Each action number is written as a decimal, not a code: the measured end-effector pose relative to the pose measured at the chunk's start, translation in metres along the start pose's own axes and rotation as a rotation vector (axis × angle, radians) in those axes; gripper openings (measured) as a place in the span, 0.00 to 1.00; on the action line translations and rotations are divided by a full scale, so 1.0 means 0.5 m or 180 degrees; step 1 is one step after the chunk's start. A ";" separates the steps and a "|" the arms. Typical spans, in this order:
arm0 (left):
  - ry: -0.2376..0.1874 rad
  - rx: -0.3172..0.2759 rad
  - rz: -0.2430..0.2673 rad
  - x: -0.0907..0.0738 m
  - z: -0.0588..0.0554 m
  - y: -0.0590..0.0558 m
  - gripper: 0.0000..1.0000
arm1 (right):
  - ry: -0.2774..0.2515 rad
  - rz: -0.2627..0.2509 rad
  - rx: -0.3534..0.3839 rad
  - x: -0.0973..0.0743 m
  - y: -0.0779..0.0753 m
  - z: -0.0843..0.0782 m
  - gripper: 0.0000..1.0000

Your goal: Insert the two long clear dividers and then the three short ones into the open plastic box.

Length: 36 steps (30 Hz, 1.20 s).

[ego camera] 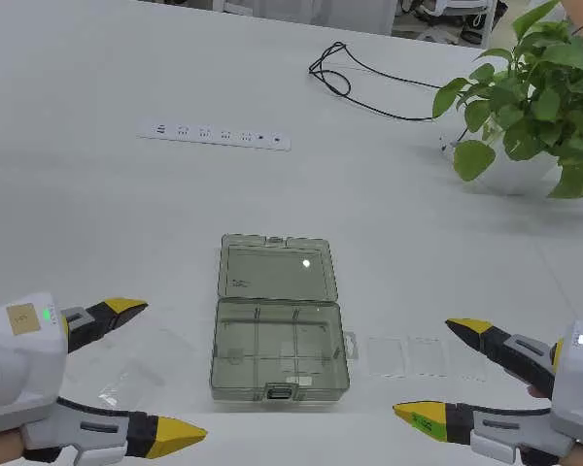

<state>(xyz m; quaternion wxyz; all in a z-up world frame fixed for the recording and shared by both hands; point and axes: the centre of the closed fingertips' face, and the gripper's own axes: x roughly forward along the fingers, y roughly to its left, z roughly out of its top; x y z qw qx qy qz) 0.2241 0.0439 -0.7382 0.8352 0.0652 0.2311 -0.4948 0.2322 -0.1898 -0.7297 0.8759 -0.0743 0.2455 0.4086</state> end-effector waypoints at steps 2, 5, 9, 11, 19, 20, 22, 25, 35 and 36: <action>-0.0005 0.0004 -0.0003 0.001 0.002 0.001 0.99 | -0.0001 -0.0009 -0.0004 -0.001 -0.001 0.001 0.83; 0.0003 0.0019 -0.0018 0.002 0.004 0.002 0.99 | -0.0018 -0.0024 0.0004 -0.001 -0.003 0.004 0.83; 0.0011 0.0034 -0.0034 0.006 0.006 0.003 0.99 | -0.0026 -0.0037 0.0007 -0.003 -0.004 0.004 0.83; 0.0010 0.0046 -0.0042 0.008 0.008 0.003 0.99 | -0.0019 -0.0039 0.0006 -0.005 -0.005 0.001 0.83; 0.0020 0.0035 -0.0058 0.014 0.005 -0.002 0.99 | -0.0004 -0.0049 0.0015 -0.009 -0.010 -0.006 0.82; 0.0019 0.0033 -0.0060 0.014 0.005 -0.002 0.99 | -0.0003 -0.0049 0.0014 -0.009 -0.010 -0.007 0.82; 0.0032 0.0028 -0.0071 0.017 0.002 -0.003 0.99 | -0.0002 -0.0056 0.0019 -0.009 -0.011 -0.007 0.82; 0.0046 0.0030 -0.0086 0.019 0.000 -0.004 0.99 | -0.0002 -0.0070 0.0029 -0.011 -0.013 -0.009 0.82; 0.0042 0.0054 -0.0107 0.023 0.007 -0.001 0.98 | -0.0004 -0.0074 0.0037 -0.011 -0.013 -0.010 0.82; 0.0047 0.0058 -0.0114 0.023 0.007 -0.002 0.98 | -0.0004 -0.0075 0.0035 -0.010 -0.013 -0.010 0.82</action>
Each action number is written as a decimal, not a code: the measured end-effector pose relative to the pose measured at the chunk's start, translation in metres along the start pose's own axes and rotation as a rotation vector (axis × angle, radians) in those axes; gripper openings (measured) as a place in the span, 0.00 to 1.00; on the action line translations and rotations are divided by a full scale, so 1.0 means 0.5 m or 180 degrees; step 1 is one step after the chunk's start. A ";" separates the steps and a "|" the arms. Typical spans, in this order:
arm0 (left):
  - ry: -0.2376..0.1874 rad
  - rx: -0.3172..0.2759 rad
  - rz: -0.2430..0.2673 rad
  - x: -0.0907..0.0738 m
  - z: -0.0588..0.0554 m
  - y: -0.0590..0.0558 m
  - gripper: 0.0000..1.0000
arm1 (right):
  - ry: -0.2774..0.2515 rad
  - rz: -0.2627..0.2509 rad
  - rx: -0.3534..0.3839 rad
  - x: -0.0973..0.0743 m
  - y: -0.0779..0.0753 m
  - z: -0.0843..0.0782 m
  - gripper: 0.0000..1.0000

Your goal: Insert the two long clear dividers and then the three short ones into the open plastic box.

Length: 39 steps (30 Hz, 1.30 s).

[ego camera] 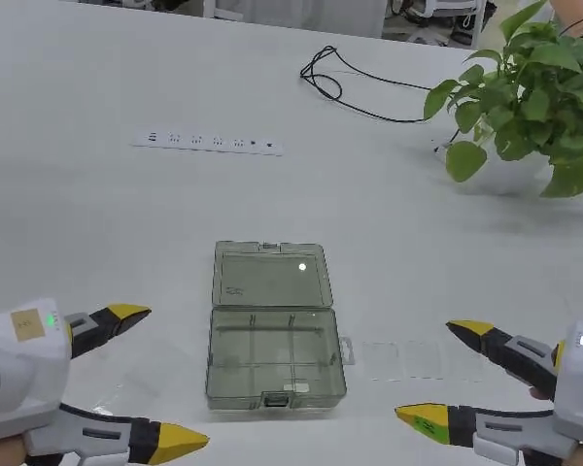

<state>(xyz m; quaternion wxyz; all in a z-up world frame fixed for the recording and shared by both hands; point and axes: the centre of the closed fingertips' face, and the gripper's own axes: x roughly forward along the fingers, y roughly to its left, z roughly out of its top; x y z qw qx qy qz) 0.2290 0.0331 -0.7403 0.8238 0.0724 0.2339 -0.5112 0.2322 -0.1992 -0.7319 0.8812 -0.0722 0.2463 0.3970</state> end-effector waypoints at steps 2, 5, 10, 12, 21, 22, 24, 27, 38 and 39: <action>0.0001 0.0007 -0.0007 0.000 0.000 0.000 0.98 | 0.0002 0.0000 -0.0003 0.000 0.001 0.000 0.82; 0.0007 0.0012 -0.0009 0.001 0.000 0.000 0.98 | -0.0005 -0.0001 -0.0001 0.001 0.001 0.001 0.82; 0.0011 0.0016 -0.0012 0.001 0.000 -0.001 0.98 | -0.0004 -0.0001 0.0003 0.000 0.003 -0.001 0.82; 0.0015 0.0018 -0.0014 0.001 0.000 -0.001 0.98 | -0.0005 -0.0004 0.0005 0.000 0.002 -0.001 0.82; 0.0023 0.0019 -0.0022 0.001 0.000 -0.001 0.98 | -0.0013 -0.0019 0.0019 0.000 0.002 -0.002 0.82; 0.0023 0.0016 -0.0021 0.002 0.000 -0.001 0.98 | -0.0014 -0.0020 0.0021 0.000 0.002 -0.003 0.82; 0.0023 0.0019 -0.0025 0.002 0.001 -0.001 0.98 | -0.0021 -0.0025 0.0030 0.000 0.001 -0.003 0.82; 0.0028 0.0014 -0.0023 0.003 0.001 0.000 0.98 | -0.0023 -0.0027 0.0031 0.000 0.001 -0.003 0.82; 0.0048 0.0001 0.0014 -0.001 -0.002 0.014 0.97 | -0.0041 -0.0049 0.0064 -0.001 0.002 -0.003 0.82; 0.0046 0.0000 0.0016 -0.002 -0.001 0.015 0.97 | -0.0042 -0.0052 0.0067 -0.002 0.002 -0.004 0.82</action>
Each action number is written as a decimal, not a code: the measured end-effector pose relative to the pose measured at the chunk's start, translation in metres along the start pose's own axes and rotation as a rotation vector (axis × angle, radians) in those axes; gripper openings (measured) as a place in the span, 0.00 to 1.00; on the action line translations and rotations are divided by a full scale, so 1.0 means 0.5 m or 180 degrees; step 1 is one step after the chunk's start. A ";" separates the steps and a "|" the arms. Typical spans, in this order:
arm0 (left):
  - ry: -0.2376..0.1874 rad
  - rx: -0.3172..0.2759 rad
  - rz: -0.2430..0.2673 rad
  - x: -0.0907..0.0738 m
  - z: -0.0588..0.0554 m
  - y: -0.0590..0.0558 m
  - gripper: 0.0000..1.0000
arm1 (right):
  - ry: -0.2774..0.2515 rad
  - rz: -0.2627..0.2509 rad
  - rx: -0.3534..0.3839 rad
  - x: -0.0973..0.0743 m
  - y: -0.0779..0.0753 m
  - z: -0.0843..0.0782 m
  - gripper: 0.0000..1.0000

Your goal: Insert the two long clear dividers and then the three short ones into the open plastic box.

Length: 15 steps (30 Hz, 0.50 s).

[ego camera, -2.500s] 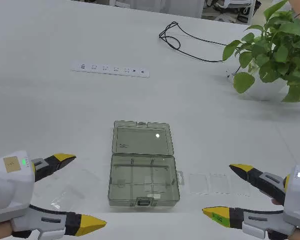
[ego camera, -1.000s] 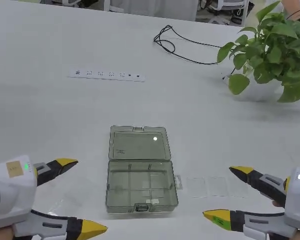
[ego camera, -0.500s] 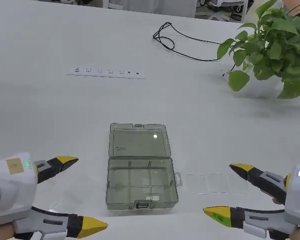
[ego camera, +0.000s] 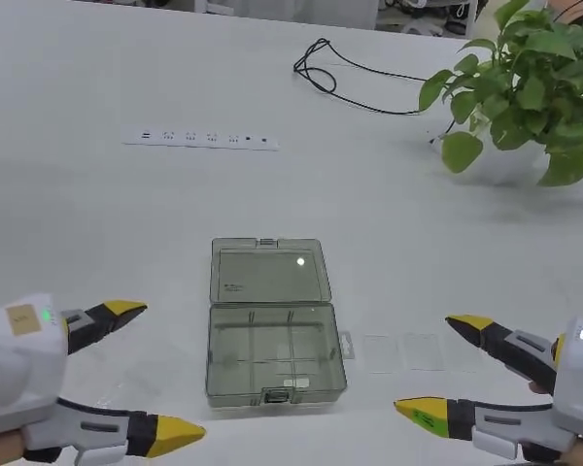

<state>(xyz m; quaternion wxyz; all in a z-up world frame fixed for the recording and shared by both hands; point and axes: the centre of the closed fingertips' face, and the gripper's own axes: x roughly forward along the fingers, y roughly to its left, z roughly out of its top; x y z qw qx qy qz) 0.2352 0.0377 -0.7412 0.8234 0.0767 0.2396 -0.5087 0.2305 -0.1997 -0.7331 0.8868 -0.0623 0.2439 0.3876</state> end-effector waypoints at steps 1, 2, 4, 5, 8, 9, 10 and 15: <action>0.0004 -0.0013 -0.0001 -0.001 0.000 0.002 0.97 | -0.0001 -0.0003 0.0006 0.000 0.000 0.000 0.82; 0.0009 -0.0012 0.0001 -0.001 -0.001 0.003 0.97 | -0.0002 -0.0004 0.0008 0.000 0.000 0.000 0.82; 0.0025 0.0001 0.0014 -0.002 -0.002 0.007 0.97 | 0.0001 -0.0008 0.0012 0.000 0.000 -0.001 0.82; 0.0014 -0.0003 0.0022 -0.003 -0.001 0.010 0.97 | -0.0004 -0.0009 0.0016 0.000 0.000 0.000 0.82; 0.0012 -0.0011 0.0016 -0.004 0.001 0.011 0.97 | -0.0001 -0.0009 0.0016 0.000 0.000 -0.001 0.82; 0.0018 0.0001 0.0015 -0.003 0.001 0.012 0.97 | 0.0002 -0.0007 0.0018 0.000 -0.001 -0.002 0.82; 0.0025 0.0001 0.0017 -0.003 0.000 0.012 0.97 | 0.0007 -0.0006 0.0018 0.000 -0.001 -0.002 0.81; 0.0034 -0.0017 0.0037 -0.007 -0.001 0.018 0.98 | 0.0008 -0.0006 0.0018 0.000 -0.004 -0.002 0.81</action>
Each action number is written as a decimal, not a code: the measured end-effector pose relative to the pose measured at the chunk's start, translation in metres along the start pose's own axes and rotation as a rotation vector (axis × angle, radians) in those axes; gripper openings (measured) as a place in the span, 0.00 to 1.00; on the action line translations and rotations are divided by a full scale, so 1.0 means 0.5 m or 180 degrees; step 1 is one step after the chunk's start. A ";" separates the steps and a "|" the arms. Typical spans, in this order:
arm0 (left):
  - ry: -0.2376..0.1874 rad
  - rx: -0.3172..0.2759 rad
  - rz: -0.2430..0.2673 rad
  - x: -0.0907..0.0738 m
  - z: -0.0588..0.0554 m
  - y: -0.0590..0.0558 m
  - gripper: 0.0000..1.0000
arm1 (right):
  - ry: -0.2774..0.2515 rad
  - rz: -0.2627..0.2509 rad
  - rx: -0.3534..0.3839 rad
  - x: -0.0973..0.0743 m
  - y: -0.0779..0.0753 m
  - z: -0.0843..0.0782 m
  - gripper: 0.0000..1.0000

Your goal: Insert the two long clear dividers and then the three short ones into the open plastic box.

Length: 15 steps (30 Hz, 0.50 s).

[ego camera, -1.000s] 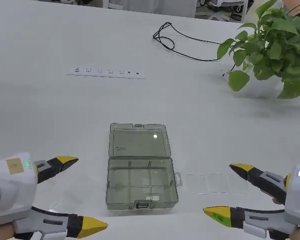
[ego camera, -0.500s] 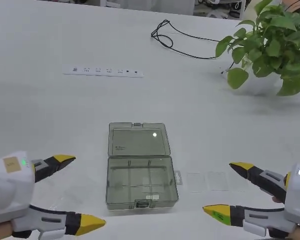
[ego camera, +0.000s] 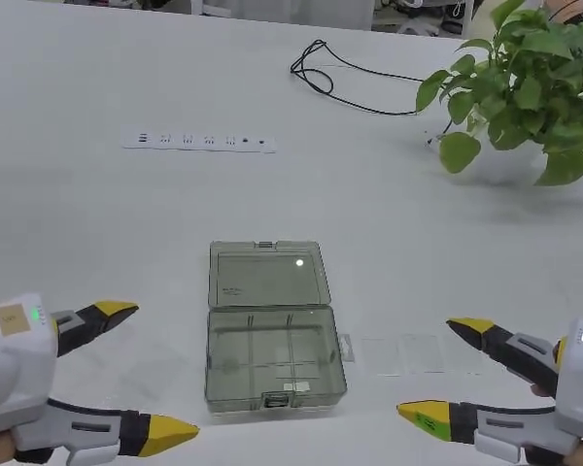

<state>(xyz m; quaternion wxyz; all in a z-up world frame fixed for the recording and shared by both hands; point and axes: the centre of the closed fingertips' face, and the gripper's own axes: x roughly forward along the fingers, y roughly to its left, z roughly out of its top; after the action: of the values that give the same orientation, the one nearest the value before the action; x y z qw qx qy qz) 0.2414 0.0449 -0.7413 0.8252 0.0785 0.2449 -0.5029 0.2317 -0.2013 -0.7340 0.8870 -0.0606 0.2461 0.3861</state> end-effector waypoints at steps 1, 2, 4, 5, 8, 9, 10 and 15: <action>0.0005 0.0000 0.0005 -0.001 -0.001 0.002 0.98 | -0.0001 0.0001 -0.0001 0.001 -0.001 0.000 0.81; 0.0014 -0.0007 0.0014 -0.003 -0.002 0.004 0.97 | 0.0003 0.0003 -0.0005 0.001 -0.001 0.000 0.81; 0.0021 -0.0022 0.0045 -0.007 -0.003 0.011 0.97 | 0.0000 0.0008 -0.0003 0.002 -0.001 0.000 0.81; 0.0029 -0.0032 0.0061 -0.009 -0.005 0.014 0.97 | -0.0004 0.0010 0.0000 0.002 -0.001 0.000 0.81; 0.0051 -0.0071 0.0114 -0.018 -0.009 0.027 0.96 | -0.0009 0.0017 0.0002 0.004 0.000 0.001 0.81; 0.0050 -0.0071 0.0128 -0.020 -0.010 0.030 0.96 | -0.0013 0.0018 0.0004 0.004 0.000 0.001 0.81; 0.0064 -0.0085 0.0148 -0.023 -0.012 0.035 0.96 | -0.0015 0.0019 0.0004 0.004 0.000 0.001 0.81; 0.0157 -0.0185 0.0259 -0.035 -0.028 0.058 0.93 | -0.0024 0.0017 0.0009 0.005 -0.002 0.003 0.81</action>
<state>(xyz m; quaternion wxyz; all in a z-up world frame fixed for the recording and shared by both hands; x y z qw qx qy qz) 0.2552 0.0780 -0.7484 0.8406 0.0769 0.2763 -0.4595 0.2344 -0.1999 -0.7341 0.8870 -0.0572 0.2434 0.3883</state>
